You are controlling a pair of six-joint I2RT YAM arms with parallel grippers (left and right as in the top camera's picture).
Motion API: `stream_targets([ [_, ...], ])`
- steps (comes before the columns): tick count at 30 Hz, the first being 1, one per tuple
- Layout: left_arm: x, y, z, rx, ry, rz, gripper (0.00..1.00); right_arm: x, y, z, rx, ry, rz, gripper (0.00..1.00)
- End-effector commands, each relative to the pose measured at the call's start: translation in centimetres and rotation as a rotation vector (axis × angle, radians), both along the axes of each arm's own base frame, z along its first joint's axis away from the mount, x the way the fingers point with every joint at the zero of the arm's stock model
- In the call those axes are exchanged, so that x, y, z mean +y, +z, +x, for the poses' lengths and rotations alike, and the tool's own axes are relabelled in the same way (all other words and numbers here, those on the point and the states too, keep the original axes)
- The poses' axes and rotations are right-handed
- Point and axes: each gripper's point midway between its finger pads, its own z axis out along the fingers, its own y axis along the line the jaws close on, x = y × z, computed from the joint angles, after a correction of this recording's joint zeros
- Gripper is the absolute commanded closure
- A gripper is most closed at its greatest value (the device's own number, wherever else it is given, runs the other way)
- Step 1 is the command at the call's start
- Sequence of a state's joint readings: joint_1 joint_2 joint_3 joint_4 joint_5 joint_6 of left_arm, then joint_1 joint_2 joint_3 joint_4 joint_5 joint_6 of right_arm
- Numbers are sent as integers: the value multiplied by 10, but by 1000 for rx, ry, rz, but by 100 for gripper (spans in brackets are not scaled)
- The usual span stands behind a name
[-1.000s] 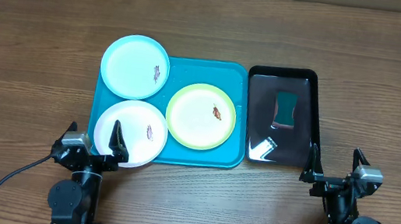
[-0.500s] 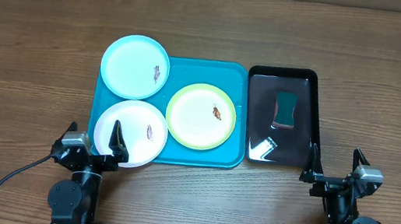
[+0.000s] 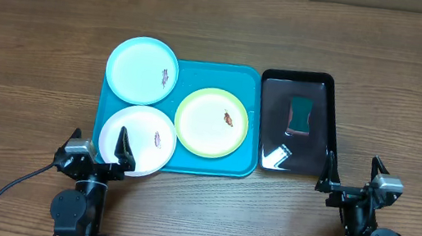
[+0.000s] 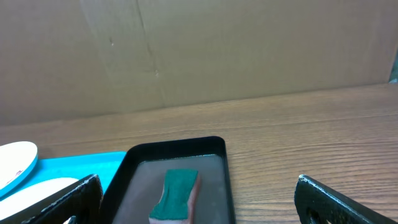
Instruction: Clean dirty plates on tray and stack at the side
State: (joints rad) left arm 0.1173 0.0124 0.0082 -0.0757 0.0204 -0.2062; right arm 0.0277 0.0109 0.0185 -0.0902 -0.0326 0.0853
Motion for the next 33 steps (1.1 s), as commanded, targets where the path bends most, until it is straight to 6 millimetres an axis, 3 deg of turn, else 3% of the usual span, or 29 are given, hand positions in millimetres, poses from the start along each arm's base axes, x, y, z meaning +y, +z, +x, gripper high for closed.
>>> stream_targets([
  [1, 1, -1, 0, 1, 5, 13, 0, -1, -2, 0, -3, -9, 5, 0],
  [15, 1, -1, 0, 1, 5, 13, 0, -1, -2, 0, -4, -9, 4, 0],
  [18, 1, -1, 0, 1, 5, 13, 0, -1, 11, 0, -54, -7, 7, 0],
  [25, 1, 0, 0, -1, 6, 13, 0, 15, 5, -2, -30, 88, 31, 0],
  [27, -3, 8, 1, -35, -18, 16, 0, 25, 7, -4, -27, 142, 79, 0],
  [30, -33, 33, -2, -90, -190, 15, 0, 30, 14, -7, -17, 175, 117, 0],
  [33, -45, 61, -14, -66, -252, -37, 0, 28, 38, -11, -41, 166, 121, 0],
])
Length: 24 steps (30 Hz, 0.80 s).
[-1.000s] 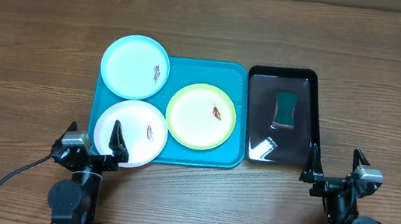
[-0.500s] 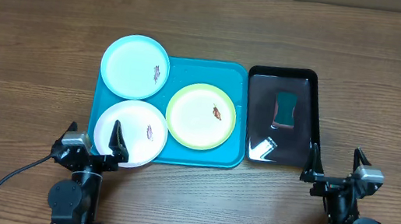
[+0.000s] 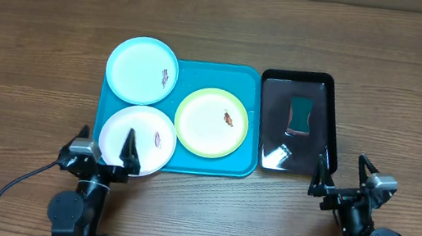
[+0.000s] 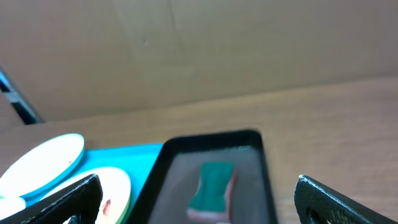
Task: Clean dirty plates on tray and stack at the side
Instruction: 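Reach left gripper to yellow plate rim, right gripper to green sponge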
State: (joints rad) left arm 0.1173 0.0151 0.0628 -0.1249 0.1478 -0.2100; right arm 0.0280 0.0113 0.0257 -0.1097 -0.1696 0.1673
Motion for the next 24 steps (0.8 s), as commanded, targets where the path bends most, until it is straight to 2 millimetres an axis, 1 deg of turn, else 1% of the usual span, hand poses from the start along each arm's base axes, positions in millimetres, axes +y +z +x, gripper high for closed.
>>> stream_targets([
  [1, -24, 57, -15, -42, -125, -33, 0, 3, 48, -9, -67, 20, 41, 0],
  [4, -31, 96, -25, 13, -168, -7, 0, 1, 79, -12, -51, 7, 40, 0],
  [7, -43, 134, -24, 116, -243, 7, 0, 2, 108, -8, -4, 8, 38, 0],
  [9, -50, 152, -19, 239, -299, 7, 0, 3, 126, 0, 68, 15, 36, 0],
  [10, -52, 156, -17, 298, -321, 8, 0, 5, 132, 5, 110, 23, 33, 0],
  [13, -53, 164, -12, 545, -359, -10, 0, 14, 147, 19, 256, 82, -26, 0],
  [15, -52, 169, -5, 694, -373, -38, 0, 15, 153, 27, 391, 91, -44, 0],
  [18, -53, 175, 12, 823, -387, -89, 0, 17, 161, 35, 571, 106, -37, 0],
  [20, -54, 174, 22, 901, -403, -128, 0, 23, 165, 38, 678, 139, -21, 0],
  [22, -59, 168, 29, 965, -436, -174, 0, 23, 165, 38, 767, 143, -20, 0],
  [23, -60, 163, 32, 999, -442, -190, 4, 23, 162, 37, 805, 151, -35, 0],
  [24, -59, 154, 35, 1038, -441, -203, 16, 23, 157, 38, 838, 163, -61, 0],
])
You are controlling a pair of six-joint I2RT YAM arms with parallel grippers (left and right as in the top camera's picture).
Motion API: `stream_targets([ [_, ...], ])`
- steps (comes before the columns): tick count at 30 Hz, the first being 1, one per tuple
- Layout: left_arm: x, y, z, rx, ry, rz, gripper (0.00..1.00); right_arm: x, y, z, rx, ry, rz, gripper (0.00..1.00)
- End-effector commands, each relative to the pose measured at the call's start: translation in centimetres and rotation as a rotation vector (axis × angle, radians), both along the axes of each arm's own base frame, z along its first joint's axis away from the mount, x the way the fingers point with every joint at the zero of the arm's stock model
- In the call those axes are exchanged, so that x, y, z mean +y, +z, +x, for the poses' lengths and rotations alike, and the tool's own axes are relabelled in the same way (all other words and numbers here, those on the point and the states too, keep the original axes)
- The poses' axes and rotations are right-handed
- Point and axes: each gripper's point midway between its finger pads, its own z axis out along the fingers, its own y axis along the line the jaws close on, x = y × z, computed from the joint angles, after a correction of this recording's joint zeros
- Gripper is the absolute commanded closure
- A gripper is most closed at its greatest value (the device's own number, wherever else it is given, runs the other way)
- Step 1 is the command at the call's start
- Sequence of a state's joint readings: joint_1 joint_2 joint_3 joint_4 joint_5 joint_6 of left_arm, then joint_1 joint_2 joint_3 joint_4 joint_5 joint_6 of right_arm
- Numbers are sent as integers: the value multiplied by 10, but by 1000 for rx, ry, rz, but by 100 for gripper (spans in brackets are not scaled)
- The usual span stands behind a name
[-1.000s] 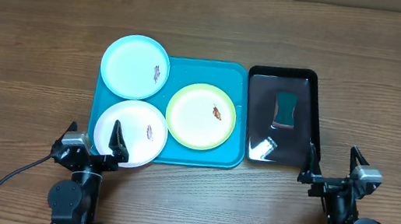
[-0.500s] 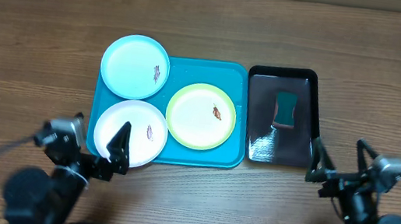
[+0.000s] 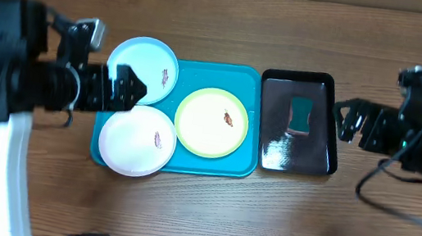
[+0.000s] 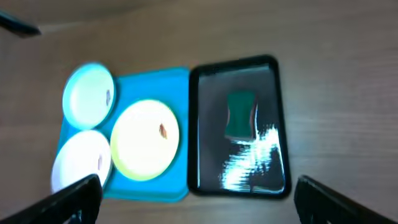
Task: Clean dirty plates on tray and stack at the side
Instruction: 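Reach left gripper to yellow plate rim, right gripper to green sponge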
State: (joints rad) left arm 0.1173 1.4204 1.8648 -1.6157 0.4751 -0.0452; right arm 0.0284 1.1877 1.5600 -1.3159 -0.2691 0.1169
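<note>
Three plates lie on the blue tray [image 3: 189,158]: a light blue plate [image 3: 145,66] at the back left, a white plate [image 3: 137,141] at the front left, and a green-rimmed plate [image 3: 210,122] to the right. Each bears a small brown stain. A green sponge [image 3: 301,114] lies in the black tray [image 3: 264,117]. My left gripper [image 3: 128,88] hangs open high over the gap between the light blue and white plates. My right gripper [image 3: 344,123] is open and empty, high by the black tray's right edge. The right wrist view looks down on the sponge [image 4: 239,115] and the green-rimmed plate [image 4: 144,140].
The black tray [image 4: 196,124] stands right beside the blue tray [image 4: 177,87], and its wet bottom glares. Bare wooden table [image 3: 198,207] runs in front of, behind and to either side of both trays. Cardboard stands along the far edge.
Both arms were low at the table's front edge and are now high above the table. The left is over the blue tray's left plates, the right beside the black tray. Plates and sponge are unmoved.
Both grippers first sat open and low at the front edge, left before the white plate, right before the black tray. They then stood slightly further inward, the right facing more to the left. Now both hang high above the trays, still open and empty.
</note>
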Motion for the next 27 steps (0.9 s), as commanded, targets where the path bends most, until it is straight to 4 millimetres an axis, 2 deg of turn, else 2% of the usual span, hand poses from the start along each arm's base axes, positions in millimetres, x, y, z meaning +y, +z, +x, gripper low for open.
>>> stream_targets([
  [1, -8, -8, 9, 58, -49, -44, 36, 3, 3, 4, 28, 63, -30, 2],
  [2, -8, -16, 10, 95, -48, -45, 63, 0, -4, 7, 56, 50, -44, 8],
  [4, -5, -33, 9, 178, -26, -37, 96, -3, -19, 12, 126, 21, -53, 21],
  [8, 8, -65, 4, 306, 87, 91, 96, -2, -46, 23, 243, -2, -40, 45],
  [14, -3, -89, -1, 372, 163, 243, 93, 15, -90, 41, 393, 52, -56, 53],
  [17, -12, -91, 2, 348, 161, 291, 89, 28, -110, 46, 453, 90, -68, 54],
  [19, -20, -93, 8, 309, 145, 315, 73, 37, -122, 48, 486, 116, -78, 53],
  [23, -38, -98, 25, 223, 109, 330, 57, 49, -141, 50, 538, 148, -96, 43],
  [27, -45, -108, 35, 198, 134, 318, 52, 48, -158, 52, 581, 108, -166, 39],
])
